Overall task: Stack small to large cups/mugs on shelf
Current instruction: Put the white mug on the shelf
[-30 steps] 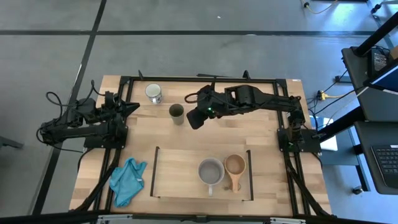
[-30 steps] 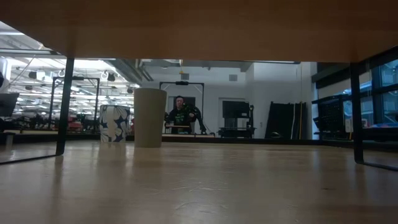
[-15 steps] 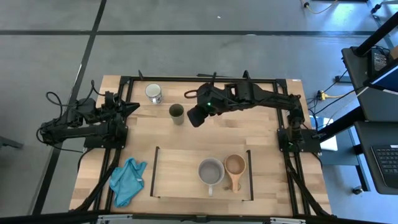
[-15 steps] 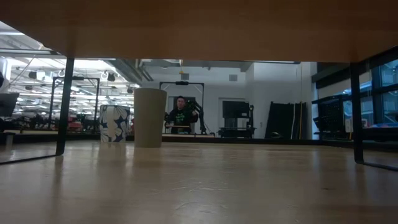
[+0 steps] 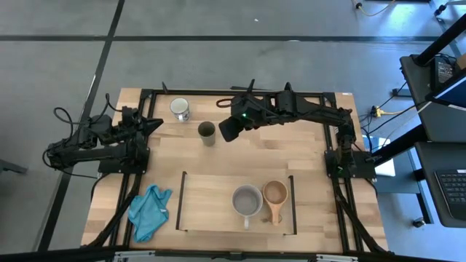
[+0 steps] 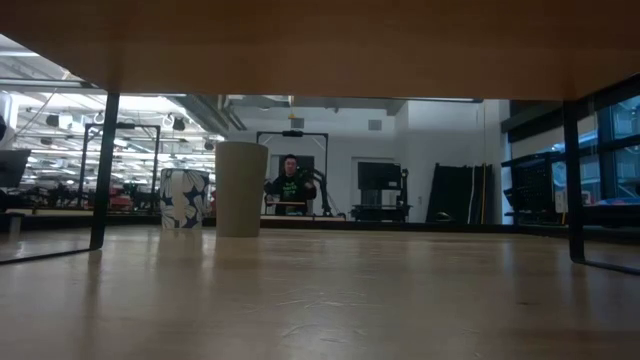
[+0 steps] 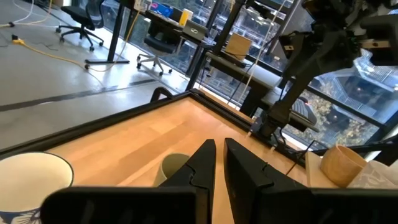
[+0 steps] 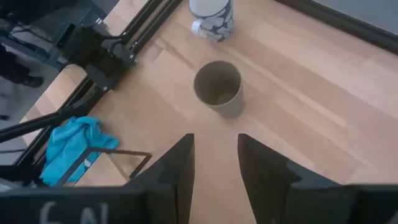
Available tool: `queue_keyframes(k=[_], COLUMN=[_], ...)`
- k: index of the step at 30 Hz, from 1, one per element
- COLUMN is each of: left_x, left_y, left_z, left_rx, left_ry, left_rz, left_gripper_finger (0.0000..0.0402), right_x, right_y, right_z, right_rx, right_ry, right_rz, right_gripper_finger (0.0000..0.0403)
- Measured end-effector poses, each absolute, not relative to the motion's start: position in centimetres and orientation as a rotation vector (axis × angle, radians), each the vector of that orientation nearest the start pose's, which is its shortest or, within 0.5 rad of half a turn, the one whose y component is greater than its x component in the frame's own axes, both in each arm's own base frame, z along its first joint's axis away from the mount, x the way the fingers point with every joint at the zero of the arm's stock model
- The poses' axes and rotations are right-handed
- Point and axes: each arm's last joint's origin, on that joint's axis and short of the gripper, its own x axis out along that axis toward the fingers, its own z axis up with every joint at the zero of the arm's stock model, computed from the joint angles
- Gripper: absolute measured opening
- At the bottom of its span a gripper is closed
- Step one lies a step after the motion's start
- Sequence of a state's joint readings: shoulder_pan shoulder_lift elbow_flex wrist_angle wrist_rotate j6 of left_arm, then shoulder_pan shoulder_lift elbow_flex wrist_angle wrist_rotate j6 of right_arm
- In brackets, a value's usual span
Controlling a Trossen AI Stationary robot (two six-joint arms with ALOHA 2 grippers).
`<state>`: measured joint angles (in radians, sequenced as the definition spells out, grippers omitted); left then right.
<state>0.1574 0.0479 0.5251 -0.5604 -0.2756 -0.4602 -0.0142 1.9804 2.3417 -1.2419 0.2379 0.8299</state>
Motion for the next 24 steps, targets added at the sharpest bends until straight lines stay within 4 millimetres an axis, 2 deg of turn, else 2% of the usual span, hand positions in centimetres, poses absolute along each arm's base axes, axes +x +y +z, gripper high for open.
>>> queue_keyframes(k=[6,14,21,24], left_x=[4.0,3.9,3.9,3.8], left_y=[1.4,1.5,1.5,1.6], left_z=[27.5,27.7,29.3,29.8], left_rx=[-0.574,-0.578,-0.559,-0.618], left_ry=[-0.057,-0.086,-0.243,-0.316], left_rz=[0.441,0.472,0.437,0.438], left_gripper_finger=[0.0028,0.0027,0.0027,0.0027], right_x=[39.4,39.3,39.2,39.2], right_y=[-2.1,-3.3,-4.2,-4.3], right_z=[41.5,41.5,41.5,41.5], right_rx=[0.683,0.698,0.699,0.685], right_ry=[0.711,0.700,0.687,0.675], right_rz=[-0.604,-0.634,-0.667,-0.692], right_gripper_finger=[0.0123,0.0123,0.0123,0.0123])
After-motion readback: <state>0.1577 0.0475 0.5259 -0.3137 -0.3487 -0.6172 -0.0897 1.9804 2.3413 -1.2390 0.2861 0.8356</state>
